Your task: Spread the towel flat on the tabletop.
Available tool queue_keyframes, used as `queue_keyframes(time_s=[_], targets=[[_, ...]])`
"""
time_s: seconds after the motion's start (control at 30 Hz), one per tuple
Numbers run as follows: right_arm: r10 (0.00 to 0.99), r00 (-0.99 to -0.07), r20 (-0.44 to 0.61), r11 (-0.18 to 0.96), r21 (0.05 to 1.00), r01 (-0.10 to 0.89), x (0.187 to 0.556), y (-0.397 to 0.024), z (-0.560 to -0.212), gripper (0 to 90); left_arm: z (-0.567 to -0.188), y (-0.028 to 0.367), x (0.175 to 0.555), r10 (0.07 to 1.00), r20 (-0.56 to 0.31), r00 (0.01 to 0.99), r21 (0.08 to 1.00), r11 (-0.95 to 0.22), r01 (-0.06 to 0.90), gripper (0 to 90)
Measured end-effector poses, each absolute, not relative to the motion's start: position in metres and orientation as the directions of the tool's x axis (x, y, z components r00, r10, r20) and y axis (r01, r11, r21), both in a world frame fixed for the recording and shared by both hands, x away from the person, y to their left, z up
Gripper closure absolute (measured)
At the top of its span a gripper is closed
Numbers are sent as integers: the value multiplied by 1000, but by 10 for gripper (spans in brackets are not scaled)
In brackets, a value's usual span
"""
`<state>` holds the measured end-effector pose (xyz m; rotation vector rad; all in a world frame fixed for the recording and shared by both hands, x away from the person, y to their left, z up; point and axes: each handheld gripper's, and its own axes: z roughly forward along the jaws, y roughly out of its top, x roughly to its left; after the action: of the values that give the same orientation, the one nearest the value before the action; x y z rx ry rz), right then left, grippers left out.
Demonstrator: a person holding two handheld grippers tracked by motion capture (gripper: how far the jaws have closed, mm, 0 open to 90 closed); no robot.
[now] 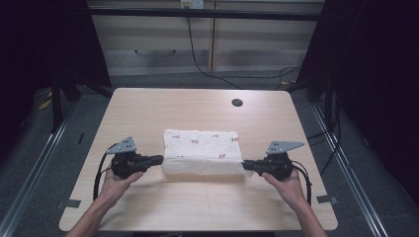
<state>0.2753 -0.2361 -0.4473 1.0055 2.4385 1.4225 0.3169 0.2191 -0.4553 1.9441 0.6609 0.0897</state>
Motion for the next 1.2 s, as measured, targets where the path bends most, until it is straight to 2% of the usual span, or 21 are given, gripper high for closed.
queue_keyframes(time_s=[0.23, 0.47, 0.57, 0.7, 0.8, 0.93, 1.03, 1.07, 1.2], targets=[[597, -775, 208, 376, 781, 499, 252, -232, -465, 838, -466, 220, 305, 470, -229, 853, 837, -352, 419, 880], [601, -770, 213, 385, 768, 513, 239, -233, -475, 780, -478, 224, 292, 464, -243, 852, 820, -371, 436, 877], [600, -768, 224, 379, 766, 520, 236, -236, -477, 785, -480, 227, 290, 463, -245, 852, 820, -370, 437, 870], [615, -756, 224, 367, 768, 525, 238, -240, -476, 770, -481, 228, 286, 450, -247, 858, 818, -377, 433, 792], [622, -750, 227, 353, 773, 527, 240, -242, -473, 758, -477, 235, 284, 444, -260, 857, 834, -345, 431, 771], [630, -742, 227, 336, 782, 525, 244, -244, -468, 729, -472, 246, 289, 476, -279, 834, 842, -296, 451, 658], [638, -734, 231, 323, 785, 528, 248, -245, -466, 661, -471, 250, 298, 508, -294, 809, 834, -278, 477, 623], [647, -723, 242, 307, 786, 537, 253, -246, -466, 612, -470, 250, 304, 530, -291, 797, 823, -286, 490, 566], [657, -711, 252, 290, 785, 547, 260, -248, -469, 573, -469, 247, 315, 541, -289, 790, 815, -295, 500, 504]])
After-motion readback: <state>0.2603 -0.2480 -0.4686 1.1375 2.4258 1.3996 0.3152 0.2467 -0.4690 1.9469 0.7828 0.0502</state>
